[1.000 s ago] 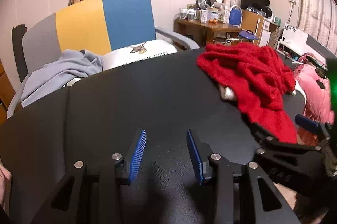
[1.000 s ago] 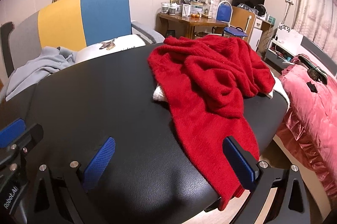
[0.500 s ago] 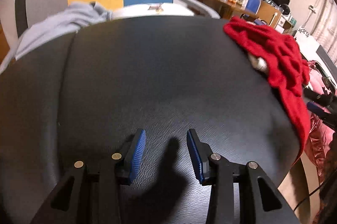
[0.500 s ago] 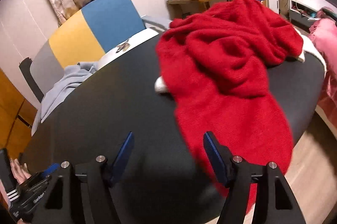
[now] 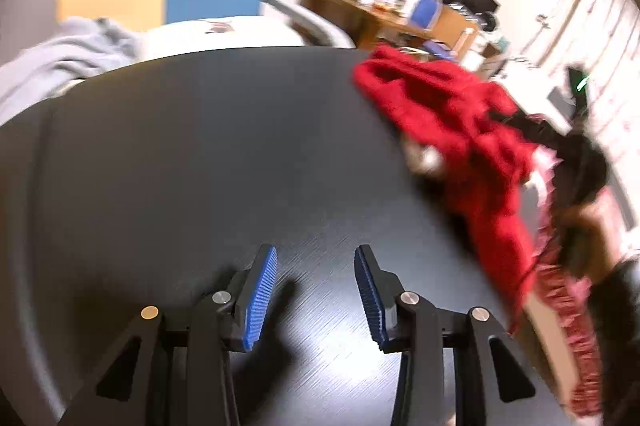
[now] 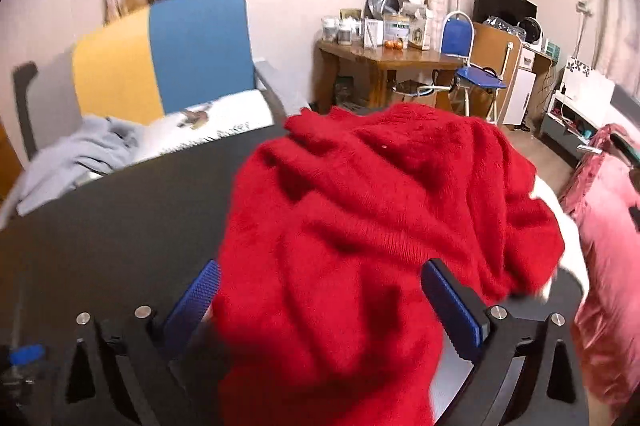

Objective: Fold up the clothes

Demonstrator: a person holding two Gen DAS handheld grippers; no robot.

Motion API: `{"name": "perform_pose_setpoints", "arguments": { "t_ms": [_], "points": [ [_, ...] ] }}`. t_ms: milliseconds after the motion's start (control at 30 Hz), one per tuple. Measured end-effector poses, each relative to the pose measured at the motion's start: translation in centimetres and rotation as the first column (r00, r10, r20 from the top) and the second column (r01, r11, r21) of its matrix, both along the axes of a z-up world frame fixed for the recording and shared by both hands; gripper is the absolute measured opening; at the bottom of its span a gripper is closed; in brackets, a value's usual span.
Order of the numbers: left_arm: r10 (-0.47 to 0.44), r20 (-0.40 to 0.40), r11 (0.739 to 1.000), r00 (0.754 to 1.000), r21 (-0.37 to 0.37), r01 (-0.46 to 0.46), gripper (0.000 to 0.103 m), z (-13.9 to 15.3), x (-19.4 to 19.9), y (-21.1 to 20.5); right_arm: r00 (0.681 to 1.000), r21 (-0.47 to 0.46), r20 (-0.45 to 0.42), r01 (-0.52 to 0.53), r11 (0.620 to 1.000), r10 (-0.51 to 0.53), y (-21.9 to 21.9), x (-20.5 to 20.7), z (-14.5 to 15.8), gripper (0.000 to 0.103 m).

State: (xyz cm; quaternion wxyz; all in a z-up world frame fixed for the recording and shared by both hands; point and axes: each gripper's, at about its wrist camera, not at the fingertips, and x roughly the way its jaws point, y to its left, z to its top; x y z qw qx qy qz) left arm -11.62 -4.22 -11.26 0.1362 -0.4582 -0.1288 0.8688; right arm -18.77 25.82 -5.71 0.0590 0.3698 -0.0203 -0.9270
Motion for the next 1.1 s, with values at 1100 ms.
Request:
{"name": "perform_pose_setpoints", "arguments": {
  "t_ms": [1100],
  "points": [
    [-0.064, 0.26, 0.904, 0.964, 0.424, -0.055, 0.011, -6.7, -22.0, 12.7, 0.987, -0.213, 0.102, 0.147, 0.966, -0.127, 7.6, 1.7, -8.5, 0.103]
  ]
}}
